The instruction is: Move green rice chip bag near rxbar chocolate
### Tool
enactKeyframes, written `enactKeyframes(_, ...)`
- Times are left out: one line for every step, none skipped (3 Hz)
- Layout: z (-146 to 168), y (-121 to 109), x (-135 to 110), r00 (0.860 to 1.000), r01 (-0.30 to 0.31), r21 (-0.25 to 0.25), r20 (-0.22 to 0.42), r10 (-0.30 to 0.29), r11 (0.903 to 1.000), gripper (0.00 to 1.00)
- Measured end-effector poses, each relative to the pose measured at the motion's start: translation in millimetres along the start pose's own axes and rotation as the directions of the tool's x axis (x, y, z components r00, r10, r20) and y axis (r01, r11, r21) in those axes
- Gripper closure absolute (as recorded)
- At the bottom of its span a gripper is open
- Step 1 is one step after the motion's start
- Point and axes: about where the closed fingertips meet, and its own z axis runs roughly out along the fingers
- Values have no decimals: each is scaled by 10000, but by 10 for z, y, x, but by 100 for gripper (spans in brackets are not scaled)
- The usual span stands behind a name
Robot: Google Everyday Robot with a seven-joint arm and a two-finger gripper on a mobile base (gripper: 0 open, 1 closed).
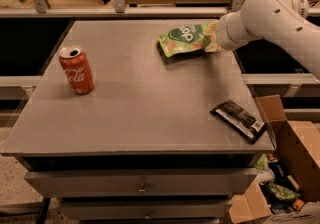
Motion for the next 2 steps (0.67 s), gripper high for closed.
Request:
enactKeyframes(-24,-26,-24,9987,-281,10,436,281,9996,94)
enactKeyframes(-130,-122,-147,9953,-397,240,895,374,9989,100)
